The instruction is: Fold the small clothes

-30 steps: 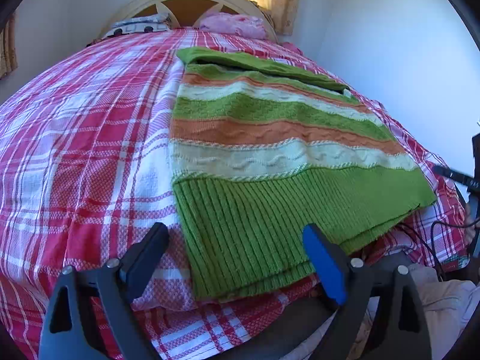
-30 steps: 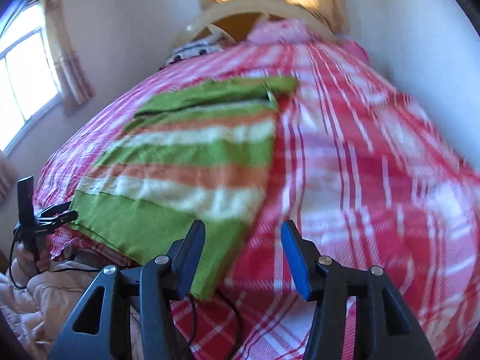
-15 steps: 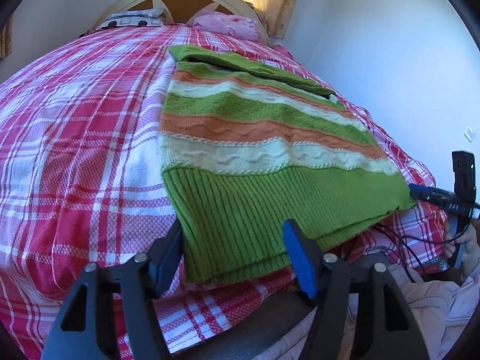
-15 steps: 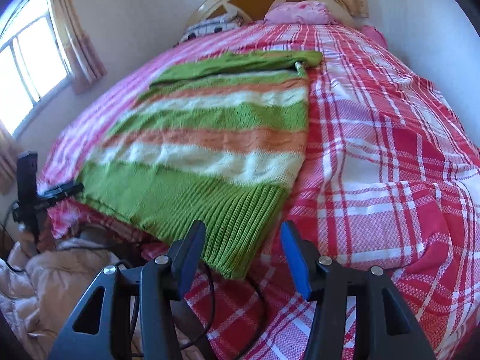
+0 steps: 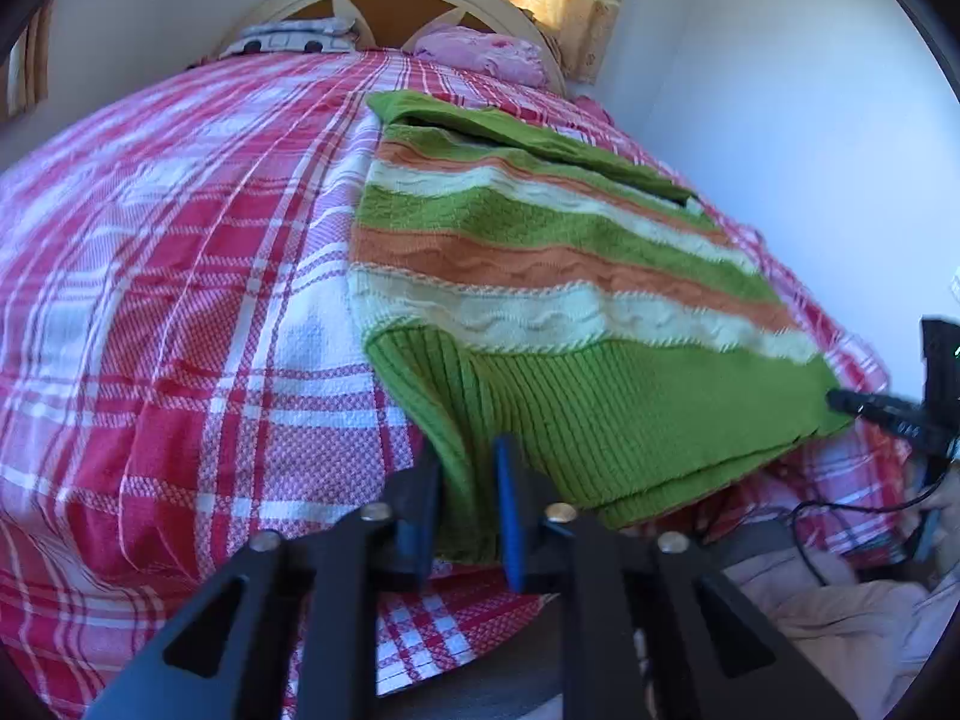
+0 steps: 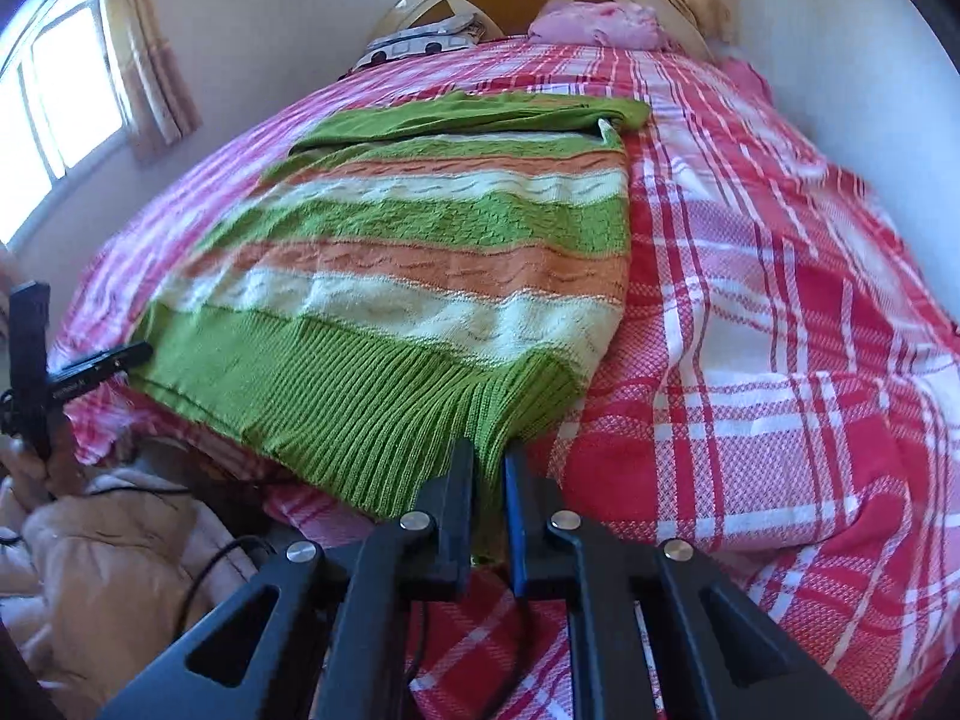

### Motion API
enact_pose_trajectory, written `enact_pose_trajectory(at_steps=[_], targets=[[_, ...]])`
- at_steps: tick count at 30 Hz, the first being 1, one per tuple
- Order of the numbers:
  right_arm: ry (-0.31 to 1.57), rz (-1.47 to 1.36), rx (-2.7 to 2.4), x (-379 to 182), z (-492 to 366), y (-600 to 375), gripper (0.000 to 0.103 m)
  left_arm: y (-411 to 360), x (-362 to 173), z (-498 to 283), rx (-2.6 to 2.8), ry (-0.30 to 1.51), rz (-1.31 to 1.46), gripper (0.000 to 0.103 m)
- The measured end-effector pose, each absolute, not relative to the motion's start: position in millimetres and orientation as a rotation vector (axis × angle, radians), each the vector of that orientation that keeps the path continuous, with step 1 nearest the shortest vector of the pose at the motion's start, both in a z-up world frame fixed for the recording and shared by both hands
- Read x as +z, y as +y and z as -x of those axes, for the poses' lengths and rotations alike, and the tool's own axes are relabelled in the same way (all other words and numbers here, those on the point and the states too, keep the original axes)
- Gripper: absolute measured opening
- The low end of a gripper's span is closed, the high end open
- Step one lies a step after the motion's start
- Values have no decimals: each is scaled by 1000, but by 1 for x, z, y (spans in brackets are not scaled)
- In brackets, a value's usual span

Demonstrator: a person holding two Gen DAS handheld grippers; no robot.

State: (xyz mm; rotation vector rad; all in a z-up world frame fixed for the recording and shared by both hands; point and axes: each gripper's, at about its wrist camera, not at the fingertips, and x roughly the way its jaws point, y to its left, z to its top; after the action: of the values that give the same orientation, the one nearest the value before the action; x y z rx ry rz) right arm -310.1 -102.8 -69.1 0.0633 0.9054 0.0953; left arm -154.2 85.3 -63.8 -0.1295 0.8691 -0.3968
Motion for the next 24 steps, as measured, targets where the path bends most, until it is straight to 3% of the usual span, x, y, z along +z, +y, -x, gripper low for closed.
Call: enact_pose_trajectory(at_steps=[1,12,18,24], targets=[[907,-93,101,-67,310,-106,7,87,-63,154,-402,870,140,10],[689,-503,225,-4,264,-148,4,79,5,81,-395,804,236,8],[695,-563,171,-9,189,-165,4,66,19,22,-357,772,150,8],[724,-591,69,-32,121,-180,3,87,32,21,-379,716,88,11]])
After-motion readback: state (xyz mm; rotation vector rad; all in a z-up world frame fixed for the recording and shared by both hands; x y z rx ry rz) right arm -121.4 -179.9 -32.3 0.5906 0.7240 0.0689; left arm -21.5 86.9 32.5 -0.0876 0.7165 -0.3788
